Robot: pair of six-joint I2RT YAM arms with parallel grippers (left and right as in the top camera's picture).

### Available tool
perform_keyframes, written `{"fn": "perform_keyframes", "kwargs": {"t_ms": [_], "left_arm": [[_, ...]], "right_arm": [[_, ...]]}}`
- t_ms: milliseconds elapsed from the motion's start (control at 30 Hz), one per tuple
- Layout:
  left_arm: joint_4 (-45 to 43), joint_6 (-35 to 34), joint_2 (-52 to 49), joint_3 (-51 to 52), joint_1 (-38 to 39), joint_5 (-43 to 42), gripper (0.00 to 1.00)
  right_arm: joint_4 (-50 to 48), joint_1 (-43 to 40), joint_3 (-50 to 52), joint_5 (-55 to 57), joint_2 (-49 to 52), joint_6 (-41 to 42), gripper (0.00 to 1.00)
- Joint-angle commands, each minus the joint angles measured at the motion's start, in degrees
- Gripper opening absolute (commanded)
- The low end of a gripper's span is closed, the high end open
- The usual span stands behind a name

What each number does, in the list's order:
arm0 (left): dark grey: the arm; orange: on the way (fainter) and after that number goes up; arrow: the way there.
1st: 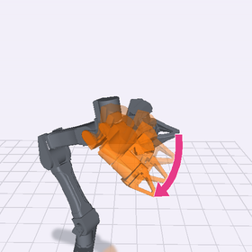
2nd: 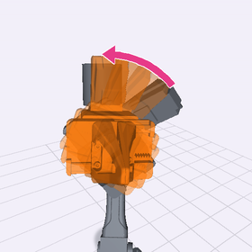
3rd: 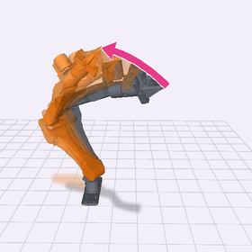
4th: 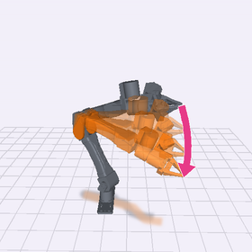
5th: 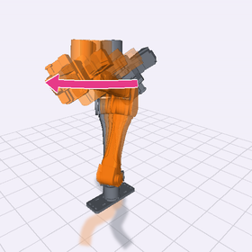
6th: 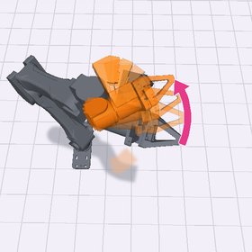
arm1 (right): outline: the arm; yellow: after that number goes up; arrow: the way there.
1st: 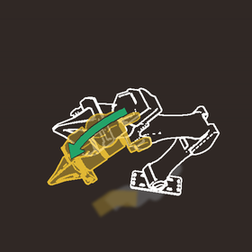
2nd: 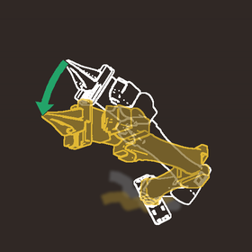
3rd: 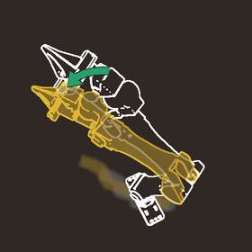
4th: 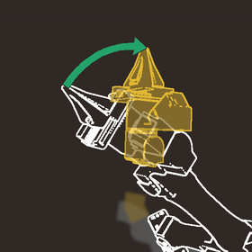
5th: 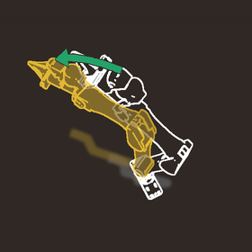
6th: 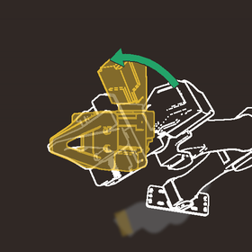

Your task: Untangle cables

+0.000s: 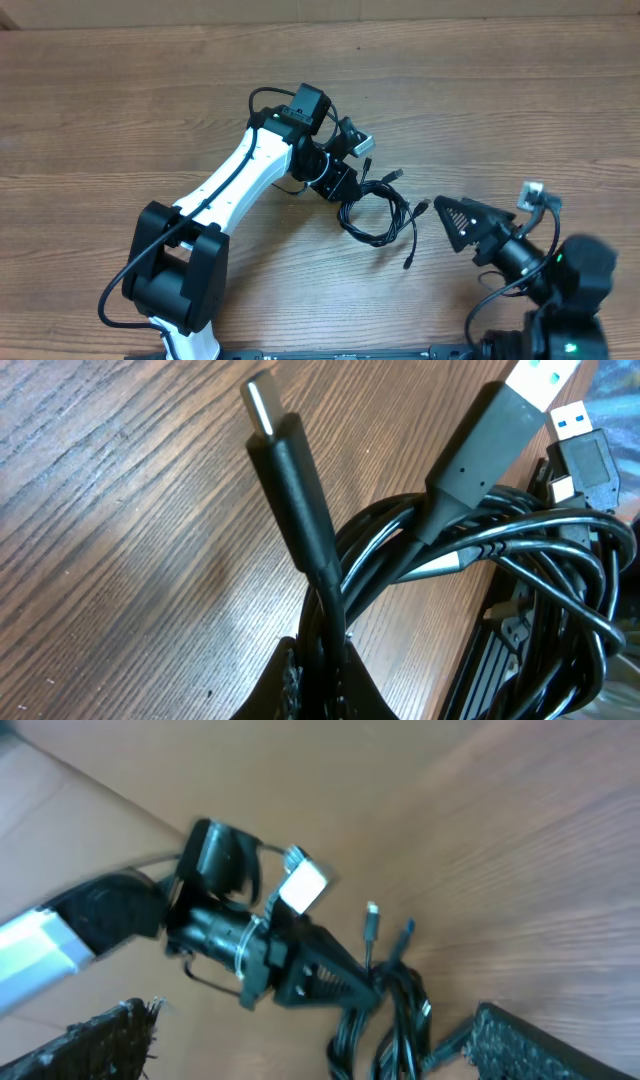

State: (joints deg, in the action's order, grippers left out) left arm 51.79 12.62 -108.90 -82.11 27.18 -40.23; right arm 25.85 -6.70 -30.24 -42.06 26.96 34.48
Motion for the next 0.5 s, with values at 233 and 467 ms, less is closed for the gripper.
{"fn": "perform_keyframes", "kwargs": {"t_ms": [233, 467], "left_arm": [[-1.8, -7.4, -0.1, -0.1, -4.7, -9.2, 0.04], [-1.1, 4.4, -0.1, -0.1, -9.0, -25.6, 0.04]], "right_arm": [[15.9, 0.3, -8.4, -5.7, 12.0, -20.0, 0.93], [14.1, 0.3, -8.4, -11.6, 16.8, -20.0, 0.87]]}}
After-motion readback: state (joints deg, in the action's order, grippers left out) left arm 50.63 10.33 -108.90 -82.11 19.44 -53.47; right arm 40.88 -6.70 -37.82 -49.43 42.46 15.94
